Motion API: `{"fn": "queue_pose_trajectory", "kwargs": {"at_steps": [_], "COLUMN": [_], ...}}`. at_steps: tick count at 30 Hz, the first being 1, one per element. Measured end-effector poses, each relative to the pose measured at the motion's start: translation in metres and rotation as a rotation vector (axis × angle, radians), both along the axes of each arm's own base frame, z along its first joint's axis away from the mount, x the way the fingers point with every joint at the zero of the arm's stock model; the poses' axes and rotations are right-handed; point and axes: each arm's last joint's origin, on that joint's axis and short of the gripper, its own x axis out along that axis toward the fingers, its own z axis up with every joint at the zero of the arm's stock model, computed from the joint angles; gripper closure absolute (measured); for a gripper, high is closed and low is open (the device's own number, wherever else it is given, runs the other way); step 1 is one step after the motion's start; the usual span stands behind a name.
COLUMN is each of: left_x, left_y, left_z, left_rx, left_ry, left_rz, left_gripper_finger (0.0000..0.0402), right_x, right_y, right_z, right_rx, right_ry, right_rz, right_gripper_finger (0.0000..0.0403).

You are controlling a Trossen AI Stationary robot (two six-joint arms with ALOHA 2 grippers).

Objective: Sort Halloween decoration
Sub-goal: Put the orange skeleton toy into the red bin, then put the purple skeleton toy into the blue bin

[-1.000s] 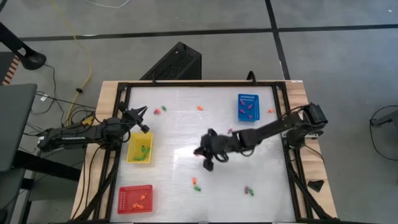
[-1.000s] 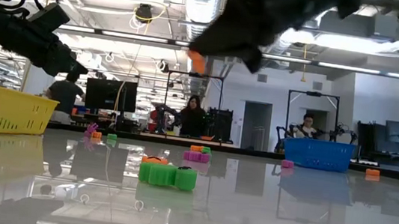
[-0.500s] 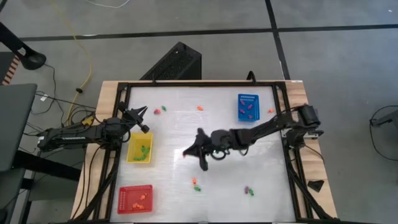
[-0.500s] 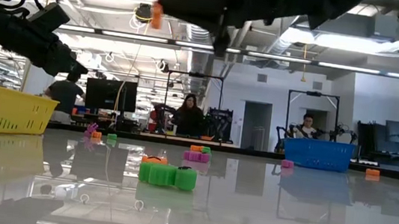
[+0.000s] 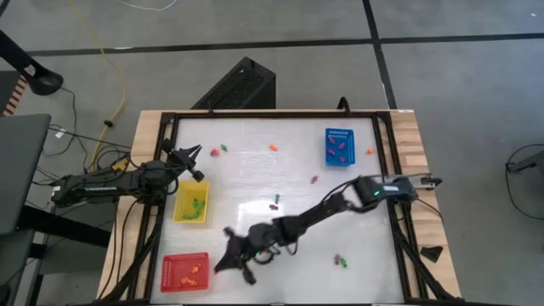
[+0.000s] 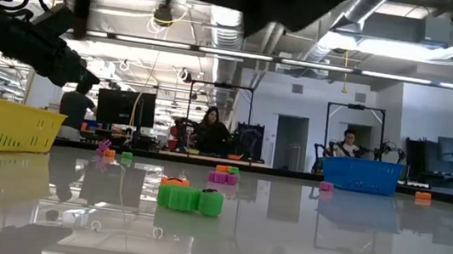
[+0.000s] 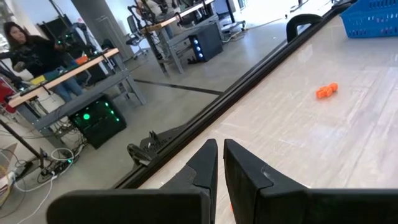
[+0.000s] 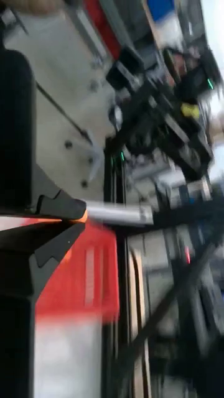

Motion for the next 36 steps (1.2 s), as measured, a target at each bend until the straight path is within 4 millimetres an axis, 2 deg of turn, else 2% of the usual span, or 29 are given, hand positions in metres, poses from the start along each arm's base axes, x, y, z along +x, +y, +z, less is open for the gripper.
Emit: {"fn": "queue_pose_trajectory", "kwargs": {"at_steps": [5, 8, 11, 14, 25, 28, 31, 33, 36], "left_x": [0.000, 0.000, 0.000, 0.000, 0.000, 0.000, 0.000, 0.000, 0.000], "left_y": [0.000, 0.000, 0.000, 0.000, 0.000, 0.000, 0.000, 0.000, 0.000], "left_z": [0.000, 0.000, 0.000, 0.000, 0.000, 0.000, 0.000, 0.000, 0.000], "left_rx": [0.000, 0.000, 0.000, 0.000, 0.000, 0.000, 0.000, 0.000, 0.000], "left_ry": [0.000, 0.000, 0.000, 0.000, 0.000, 0.000, 0.000, 0.000, 0.000], "left_rz": [0.000, 0.000, 0.000, 0.000, 0.000, 0.000, 0.000, 0.000, 0.000], "left_gripper_finger": [0.0384, 0.0384, 0.0384, 0.0384, 0.0384, 0.0384, 0.0384, 0.0384, 0.0384], "right_x": [0.037, 0.054, 0.067, 0.073, 0.079, 0.076, 0.062, 0.039, -0.006], "right_y": [0.018, 0.020, 0.015, 0.010, -0.011, -0.021, -0.039, -0.047, -0.050], "right_z": [-0.007, -0.010, -0.022, -0.025, -0.025, -0.016, 0.010, 0.043, 0.084], "right_rx": [0.014, 0.010, -0.004, -0.018, -0.023, -0.037, -0.111, -0.217, -0.409], "right_ry": [-0.045, -0.042, 0.000, 0.058, 0.086, 0.182, 0.343, 0.441, 0.591], "right_rz": [0.062, 0.055, 0.041, 0.021, -0.004, 0.110, 0.272, 0.322, 0.372], "right_gripper_finger": [0.0374, 0.0375, 0.0368, 0.0358, 0.0310, 0.0296, 0.0287, 0.0285, 0.0285]}}
